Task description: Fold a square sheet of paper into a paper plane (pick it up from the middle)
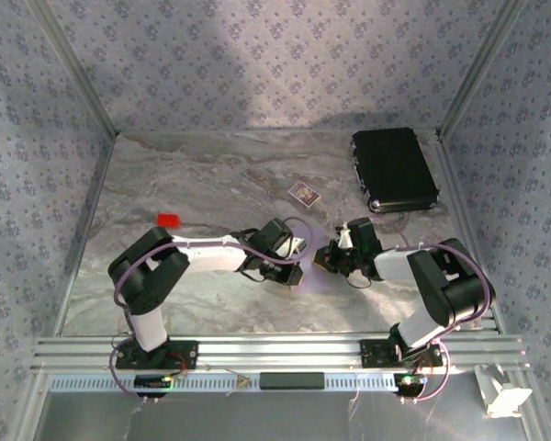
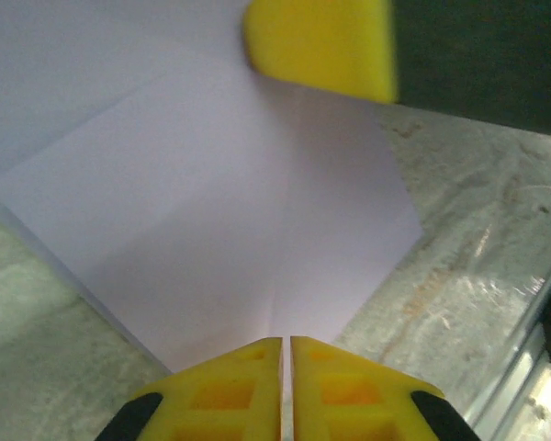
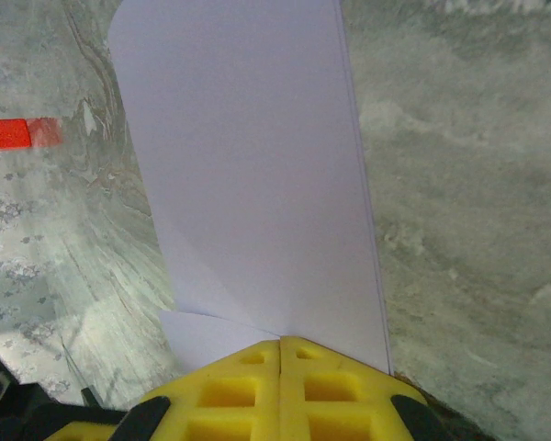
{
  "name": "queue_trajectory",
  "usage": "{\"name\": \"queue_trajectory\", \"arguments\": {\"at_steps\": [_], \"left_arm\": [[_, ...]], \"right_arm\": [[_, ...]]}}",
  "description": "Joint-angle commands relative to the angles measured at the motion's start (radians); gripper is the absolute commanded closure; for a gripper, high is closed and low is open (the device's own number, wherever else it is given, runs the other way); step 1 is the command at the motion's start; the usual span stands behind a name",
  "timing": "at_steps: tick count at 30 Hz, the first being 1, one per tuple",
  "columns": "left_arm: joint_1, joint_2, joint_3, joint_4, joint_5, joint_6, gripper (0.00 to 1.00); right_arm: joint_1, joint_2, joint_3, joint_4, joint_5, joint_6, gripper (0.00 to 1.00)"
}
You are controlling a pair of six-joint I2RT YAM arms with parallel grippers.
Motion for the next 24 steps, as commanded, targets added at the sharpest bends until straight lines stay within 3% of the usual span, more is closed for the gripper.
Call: {"name": "queue_trajectory", "arguments": {"at_steps": [1, 12, 20, 24], "left_arm": [[0.009, 0.03, 0.004, -0.036, -0.022, -0.011, 0.91], [0.009, 0.055, -0.038, 0.0, -0.021, -0.045, 0.98], [0.009, 0.048, -0.037, -0.009, -0.047, -0.046, 1.0], [0.007, 0.051, -0.041, -0.008, -0.042, -0.04, 1.0]], "right_arm": [[-0.009, 0.022, -0.005, -0.08, 0.069, -0.006, 1.0], [0.033, -0.108, 0.024, -0.111, 0.045, 0.022, 1.0], [0.15, -0.045, -0.005, -0.103, 0.069, 0.036, 1.0], [0.131, -0.017, -0.017, -0.11, 0.105, 0.026, 1.0]]}}
